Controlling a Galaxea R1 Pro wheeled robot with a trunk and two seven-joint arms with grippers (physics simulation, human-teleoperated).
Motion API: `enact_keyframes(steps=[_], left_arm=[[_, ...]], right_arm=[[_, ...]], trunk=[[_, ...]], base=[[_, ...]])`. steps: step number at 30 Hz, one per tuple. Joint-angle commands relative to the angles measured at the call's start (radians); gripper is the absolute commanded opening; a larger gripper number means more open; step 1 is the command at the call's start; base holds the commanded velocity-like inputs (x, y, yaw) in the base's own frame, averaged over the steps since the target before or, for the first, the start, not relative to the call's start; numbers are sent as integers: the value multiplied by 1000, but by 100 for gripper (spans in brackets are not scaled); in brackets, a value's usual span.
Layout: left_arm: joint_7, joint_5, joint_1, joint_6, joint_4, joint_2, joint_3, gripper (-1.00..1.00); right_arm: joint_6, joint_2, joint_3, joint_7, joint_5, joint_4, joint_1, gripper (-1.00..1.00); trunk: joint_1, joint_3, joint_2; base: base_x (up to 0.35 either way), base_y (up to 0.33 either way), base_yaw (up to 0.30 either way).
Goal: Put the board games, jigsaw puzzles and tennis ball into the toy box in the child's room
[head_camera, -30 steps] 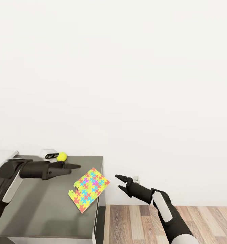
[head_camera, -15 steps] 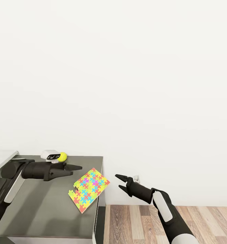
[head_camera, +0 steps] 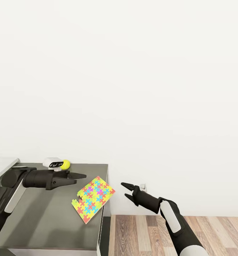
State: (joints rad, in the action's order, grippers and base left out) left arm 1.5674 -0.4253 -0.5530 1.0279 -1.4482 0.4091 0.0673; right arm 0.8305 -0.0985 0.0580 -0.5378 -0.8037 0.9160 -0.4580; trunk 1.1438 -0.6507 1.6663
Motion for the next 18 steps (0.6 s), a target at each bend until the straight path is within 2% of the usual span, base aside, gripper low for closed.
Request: enact_keyframes(steps=[1,11,18], left_arm=[[3,-1,-1,11,0,1,2,100],[3,-1,-1,11,0,1,3,100],[3,-1,-1,11,0,0,4,100]], right_arm=[[4,-1,4,-3,1,0,-1,100],[-10,-1,6,-1,0,0,-1,100],[-11,-1,8,-1,-1,0,-1,100]], trunk=[[0,-1,1],[0,0,1],[0,6,1]], base=[[0,0,0],[0,0,11],[0,0,147]])
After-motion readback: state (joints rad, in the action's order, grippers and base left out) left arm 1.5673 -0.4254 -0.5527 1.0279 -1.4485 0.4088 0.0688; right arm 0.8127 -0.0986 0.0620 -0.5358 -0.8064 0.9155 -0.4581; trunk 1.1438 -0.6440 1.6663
